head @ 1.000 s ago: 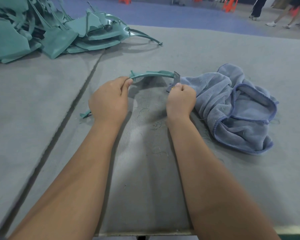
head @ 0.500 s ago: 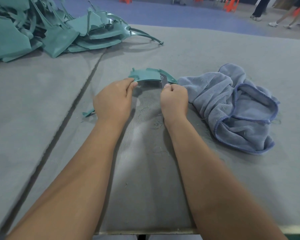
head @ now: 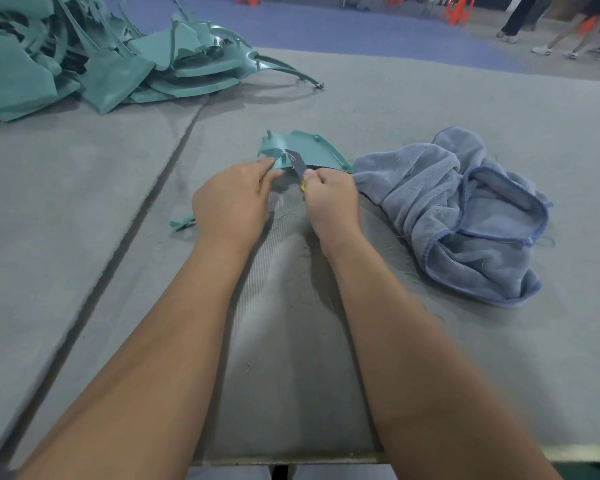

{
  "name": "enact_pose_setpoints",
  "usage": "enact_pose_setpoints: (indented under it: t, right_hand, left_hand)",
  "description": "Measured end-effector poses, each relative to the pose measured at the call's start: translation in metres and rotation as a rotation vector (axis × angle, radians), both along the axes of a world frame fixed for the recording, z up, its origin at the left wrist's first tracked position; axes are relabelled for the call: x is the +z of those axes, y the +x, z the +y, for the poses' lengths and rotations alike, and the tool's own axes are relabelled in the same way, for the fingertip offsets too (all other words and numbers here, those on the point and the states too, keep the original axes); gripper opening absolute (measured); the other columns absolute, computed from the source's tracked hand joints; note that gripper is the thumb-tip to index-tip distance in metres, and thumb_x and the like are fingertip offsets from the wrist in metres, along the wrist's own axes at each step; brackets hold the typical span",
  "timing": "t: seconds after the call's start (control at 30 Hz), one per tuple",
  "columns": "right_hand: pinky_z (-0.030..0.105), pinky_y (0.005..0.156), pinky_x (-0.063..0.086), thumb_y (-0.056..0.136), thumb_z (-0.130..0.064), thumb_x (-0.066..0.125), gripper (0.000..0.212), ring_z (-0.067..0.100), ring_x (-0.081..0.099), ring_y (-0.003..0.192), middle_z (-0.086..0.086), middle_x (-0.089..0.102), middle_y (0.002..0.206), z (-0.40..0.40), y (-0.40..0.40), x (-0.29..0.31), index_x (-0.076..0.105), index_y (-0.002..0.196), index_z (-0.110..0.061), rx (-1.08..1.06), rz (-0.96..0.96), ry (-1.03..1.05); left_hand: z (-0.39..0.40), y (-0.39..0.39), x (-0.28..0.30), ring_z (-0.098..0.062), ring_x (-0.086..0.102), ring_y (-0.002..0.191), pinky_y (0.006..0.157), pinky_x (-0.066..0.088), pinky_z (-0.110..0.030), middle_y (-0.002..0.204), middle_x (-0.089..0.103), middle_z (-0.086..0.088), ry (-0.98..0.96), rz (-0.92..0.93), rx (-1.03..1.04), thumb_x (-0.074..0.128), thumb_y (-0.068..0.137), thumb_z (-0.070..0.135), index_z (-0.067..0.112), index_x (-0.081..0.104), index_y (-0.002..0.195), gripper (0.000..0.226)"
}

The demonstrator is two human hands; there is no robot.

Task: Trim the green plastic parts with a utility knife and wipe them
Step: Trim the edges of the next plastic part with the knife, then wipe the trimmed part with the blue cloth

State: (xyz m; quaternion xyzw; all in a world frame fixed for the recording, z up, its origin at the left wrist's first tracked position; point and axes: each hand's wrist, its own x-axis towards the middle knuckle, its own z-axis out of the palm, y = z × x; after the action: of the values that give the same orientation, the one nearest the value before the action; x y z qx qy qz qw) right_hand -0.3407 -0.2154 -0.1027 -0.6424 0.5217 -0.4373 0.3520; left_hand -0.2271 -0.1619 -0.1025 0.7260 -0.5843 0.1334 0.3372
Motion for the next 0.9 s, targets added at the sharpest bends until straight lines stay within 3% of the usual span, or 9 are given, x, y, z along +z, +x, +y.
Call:
enact_pose_setpoints:
  t: [0.2,0.3,0.37,0.43,0.5,0.57,0.67,0.77,0.9]
  right_hand:
    - [0.036,0.055,0.026,0.09,-0.015,0.048,0.05,0.02,0.03,0.057,-0.01,0.029,0.045,0.004,-0.003,0.005,0.032,0.044,-0.022,-0.074,-0.249,0.007]
    - [0.038,0.055,0.031,0.094,-0.014,0.046,0.043,0.023,0.036,0.058,-0.006,0.036,0.049,0.005,-0.005,0.012,0.035,0.053,-0.023,-0.209,-0.445,0.04]
    - [0.034,0.06,0.039,0.094,-0.016,0.045,0.034,0.024,0.045,0.059,-0.003,0.046,0.055,0.003,-0.01,0.014,0.041,0.06,-0.02,-0.286,-0.326,0.011]
    - [0.02,0.052,0.034,0.093,-0.017,0.046,0.033,0.017,0.044,0.056,-0.005,0.048,0.057,0.003,-0.016,0.014,0.042,0.06,-0.017,-0.301,-0.1,-0.033]
    - [0.025,0.051,0.032,0.091,-0.018,0.046,0.031,0.02,0.045,0.06,-0.001,0.052,0.062,0.005,-0.017,0.014,0.047,0.061,-0.014,-0.238,0.148,-0.064]
    - [0.033,0.064,0.041,0.092,-0.02,0.046,0.021,0.026,0.055,0.08,0.007,0.063,0.087,0.009,-0.015,0.014,0.064,0.083,-0.011,-0.148,0.312,-0.075]
    - [0.039,0.091,0.04,0.094,-0.02,0.046,0.031,0.028,0.052,0.109,0.01,0.057,0.119,0.01,-0.016,0.017,0.059,0.121,-0.012,-0.139,0.368,-0.171]
    - [0.038,0.09,0.035,0.093,-0.022,0.045,0.029,0.029,0.048,0.11,0.006,0.058,0.117,0.007,-0.027,0.024,0.063,0.116,-0.018,-0.276,0.483,-0.328]
    - [0.034,0.092,0.024,0.086,-0.022,0.049,0.029,0.027,0.042,0.116,0.004,0.052,0.121,0.0,-0.05,0.033,0.066,0.11,-0.022,-0.591,0.434,-0.328]
  left_hand:
    - [0.002,0.0,0.003,-0.028,0.062,0.083,0.057,0.038,-0.033,0.094,0.071,-0.006,-0.057,0.074,0.033,0.042,0.101,0.041,0.02,0.069,0.107,0.035]
    - [0.003,0.008,0.009,-0.027,0.05,0.067,0.05,0.026,-0.032,0.084,0.066,-0.009,-0.067,0.063,0.118,0.036,0.104,0.038,0.015,0.067,0.102,0.038]
    - [0.004,0.017,0.016,-0.027,0.045,0.065,0.052,0.024,-0.034,0.08,0.063,-0.011,-0.096,0.095,0.191,0.034,0.104,0.035,0.012,0.064,0.099,0.038]
    - [0.005,0.025,0.025,-0.032,0.054,0.07,0.058,0.037,-0.039,0.082,0.065,-0.011,-0.131,0.199,0.231,0.034,0.104,0.032,0.012,0.063,0.102,0.035]
    - [0.006,0.028,0.033,-0.029,0.062,0.07,0.064,0.048,-0.041,0.08,0.067,-0.004,-0.171,0.383,0.213,0.035,0.103,0.031,0.016,0.062,0.097,0.031]
    - [0.006,0.029,0.037,-0.019,0.064,0.056,0.059,0.051,-0.034,0.073,0.065,0.004,-0.21,0.644,0.14,0.035,0.102,0.028,0.022,0.06,0.09,0.028]
    - [0.006,0.03,0.039,-0.009,0.057,0.042,0.049,0.049,-0.024,0.069,0.065,0.004,-0.18,1.033,0.024,0.037,0.103,0.022,0.027,0.059,0.09,0.026]
    - [0.006,0.023,0.035,-0.006,0.054,0.04,0.042,0.045,-0.017,0.069,0.064,-0.003,-0.047,1.307,-0.104,0.039,0.104,0.017,0.013,0.057,0.102,0.019]
    - [0.005,0.004,0.03,-0.004,0.052,0.038,0.039,0.044,-0.014,0.054,0.062,0.0,0.049,1.506,-0.197,0.041,0.104,0.014,0.012,0.055,0.09,0.02]
